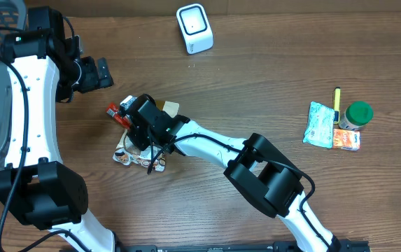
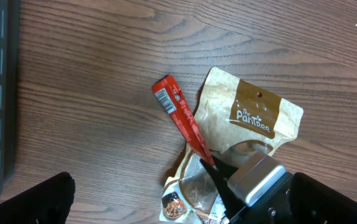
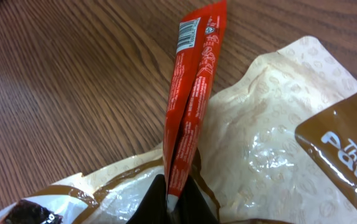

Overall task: Scan the item barcode
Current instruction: 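Move the right gripper to the snack bag and grasp the red stick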

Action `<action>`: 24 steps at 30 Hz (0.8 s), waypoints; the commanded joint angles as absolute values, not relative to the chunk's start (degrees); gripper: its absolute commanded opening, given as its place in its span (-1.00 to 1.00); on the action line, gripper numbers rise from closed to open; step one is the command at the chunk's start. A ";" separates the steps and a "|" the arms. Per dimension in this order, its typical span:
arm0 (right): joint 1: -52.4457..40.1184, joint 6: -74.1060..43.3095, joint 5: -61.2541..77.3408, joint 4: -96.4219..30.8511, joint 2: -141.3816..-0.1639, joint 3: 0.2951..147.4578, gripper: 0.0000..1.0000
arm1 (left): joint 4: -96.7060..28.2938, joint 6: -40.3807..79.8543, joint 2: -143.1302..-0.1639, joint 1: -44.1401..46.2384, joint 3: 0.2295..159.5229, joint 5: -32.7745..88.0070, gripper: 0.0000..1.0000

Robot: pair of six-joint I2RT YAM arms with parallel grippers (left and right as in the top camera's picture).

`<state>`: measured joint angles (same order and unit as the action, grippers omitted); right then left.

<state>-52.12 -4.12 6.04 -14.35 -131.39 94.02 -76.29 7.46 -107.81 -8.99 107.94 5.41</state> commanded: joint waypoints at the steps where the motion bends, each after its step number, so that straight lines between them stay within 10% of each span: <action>1: -51.24 -4.01 6.24 -14.26 -124.92 95.37 -0.93 | -76.20 6.81 -107.55 -8.56 107.83 5.80 0.99; 24: -42.17 -3.99 8.19 -48.53 -114.67 93.27 -0.93 | -76.23 6.81 -107.55 -8.56 107.83 5.80 0.99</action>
<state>-41.36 -4.08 6.79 -48.93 -113.97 93.86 -76.29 7.46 -107.81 -8.99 107.94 5.41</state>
